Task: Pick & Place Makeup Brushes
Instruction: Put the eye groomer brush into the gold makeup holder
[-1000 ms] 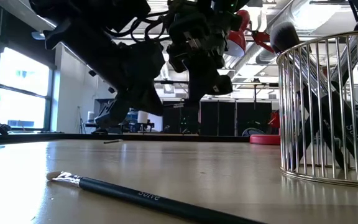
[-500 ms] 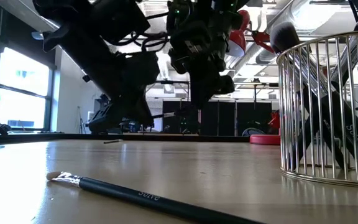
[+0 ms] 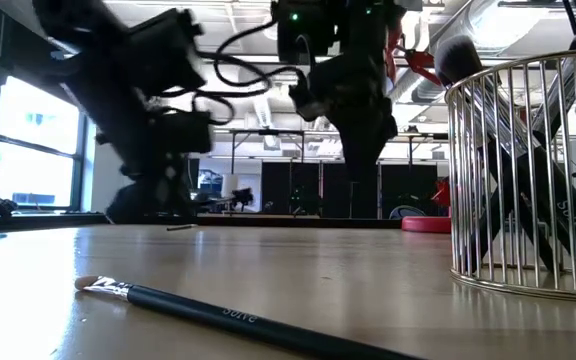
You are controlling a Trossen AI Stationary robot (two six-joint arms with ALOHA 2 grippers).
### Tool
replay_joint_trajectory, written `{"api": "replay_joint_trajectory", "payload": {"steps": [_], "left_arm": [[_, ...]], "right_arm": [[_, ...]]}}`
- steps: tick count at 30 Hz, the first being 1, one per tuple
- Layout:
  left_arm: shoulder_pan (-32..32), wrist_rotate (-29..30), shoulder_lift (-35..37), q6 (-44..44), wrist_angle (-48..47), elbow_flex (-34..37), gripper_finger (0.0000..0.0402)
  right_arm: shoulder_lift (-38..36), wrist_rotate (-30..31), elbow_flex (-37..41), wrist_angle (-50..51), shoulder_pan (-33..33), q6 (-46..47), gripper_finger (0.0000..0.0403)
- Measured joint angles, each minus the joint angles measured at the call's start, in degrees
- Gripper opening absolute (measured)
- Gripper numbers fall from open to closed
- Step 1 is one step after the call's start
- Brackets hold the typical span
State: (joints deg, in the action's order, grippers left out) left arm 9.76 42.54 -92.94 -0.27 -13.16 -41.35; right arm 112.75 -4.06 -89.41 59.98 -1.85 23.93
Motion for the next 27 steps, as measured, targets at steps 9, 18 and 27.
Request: {"api": "replay_joint_trajectory", "payload": {"steps": [9,18,27], "left_arm": [[0.0,-6.1,20.6,-5.6,15.5,17.1,0.0010],[0.0,-10.6,32.4,-8.0,28.9,23.5,0.0016],[0.0,-16.7,28.7,-8.9,50.1,23.7,0.0009]], "right_arm": [[-1.0,7.8,7.0,-6.4,5.9,2.0,0.0093],[-13.9,23.2,34.0,-47.8,9.7,14.0,0.0074],[-13.4,34.1,50.8,-113.0,10.5,-0.8,0.0078]]}}
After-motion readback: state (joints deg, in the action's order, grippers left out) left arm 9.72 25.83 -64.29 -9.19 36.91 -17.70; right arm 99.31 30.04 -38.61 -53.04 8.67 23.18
